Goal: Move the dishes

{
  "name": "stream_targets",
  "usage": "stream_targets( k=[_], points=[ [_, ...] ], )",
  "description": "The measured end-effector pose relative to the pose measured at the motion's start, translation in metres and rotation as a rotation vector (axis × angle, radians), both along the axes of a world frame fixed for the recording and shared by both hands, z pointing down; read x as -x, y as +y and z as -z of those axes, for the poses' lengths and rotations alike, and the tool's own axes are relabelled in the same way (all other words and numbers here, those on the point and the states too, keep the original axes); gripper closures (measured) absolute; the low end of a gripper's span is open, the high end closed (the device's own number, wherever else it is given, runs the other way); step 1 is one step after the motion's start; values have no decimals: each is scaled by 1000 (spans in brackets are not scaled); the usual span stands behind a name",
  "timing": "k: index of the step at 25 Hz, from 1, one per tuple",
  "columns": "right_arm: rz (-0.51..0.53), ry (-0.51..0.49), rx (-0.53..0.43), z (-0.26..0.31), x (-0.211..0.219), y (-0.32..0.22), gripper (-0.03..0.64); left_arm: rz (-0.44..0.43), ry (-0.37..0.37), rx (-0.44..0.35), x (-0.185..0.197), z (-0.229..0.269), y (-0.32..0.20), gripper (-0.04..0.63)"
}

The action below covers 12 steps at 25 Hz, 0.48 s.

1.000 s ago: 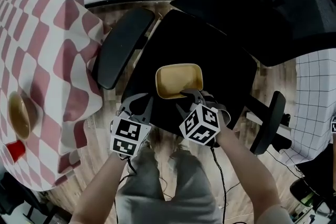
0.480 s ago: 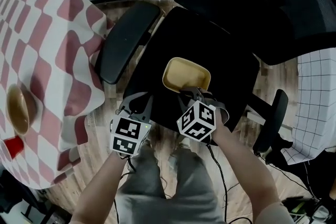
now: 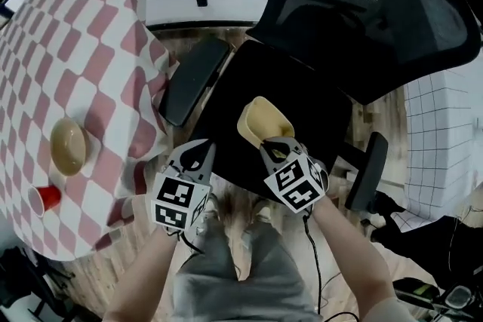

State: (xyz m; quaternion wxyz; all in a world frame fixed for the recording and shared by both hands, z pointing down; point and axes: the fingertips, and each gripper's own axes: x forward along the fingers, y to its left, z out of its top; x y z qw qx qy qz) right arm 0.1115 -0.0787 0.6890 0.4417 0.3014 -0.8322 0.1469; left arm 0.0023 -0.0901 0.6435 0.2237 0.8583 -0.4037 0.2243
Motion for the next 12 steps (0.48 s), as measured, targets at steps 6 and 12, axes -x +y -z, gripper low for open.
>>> stream_targets(
  k=[6,12],
  points=[
    [-110,-153,-103,136,4,3,589,18,80,-83,6,122,4,583],
    [-114,-261,-294,293,7,6,589,34,151,-264,10,266,2,583]
  ],
)
